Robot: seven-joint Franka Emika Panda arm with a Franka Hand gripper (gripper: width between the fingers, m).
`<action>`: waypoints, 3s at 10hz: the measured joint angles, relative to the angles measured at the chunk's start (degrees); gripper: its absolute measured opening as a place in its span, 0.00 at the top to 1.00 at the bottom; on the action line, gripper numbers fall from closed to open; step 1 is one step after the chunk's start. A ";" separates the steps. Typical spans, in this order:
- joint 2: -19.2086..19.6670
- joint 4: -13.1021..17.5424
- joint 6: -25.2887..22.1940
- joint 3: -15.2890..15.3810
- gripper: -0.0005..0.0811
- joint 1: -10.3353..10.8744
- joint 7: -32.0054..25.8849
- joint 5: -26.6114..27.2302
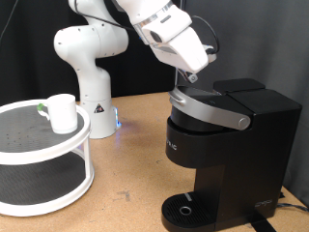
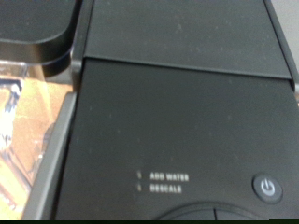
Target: Make a cup of coffee with the keurig machine
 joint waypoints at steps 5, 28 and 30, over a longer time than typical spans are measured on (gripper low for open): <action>-0.74 0.54 -1.81 -1.08 0.99 -1.43 0.31 -1.27; 2.41 -2.72 7.05 0.57 0.99 -2.06 8.79 -11.23; 2.40 -2.58 6.41 0.40 0.99 -2.06 8.78 -10.51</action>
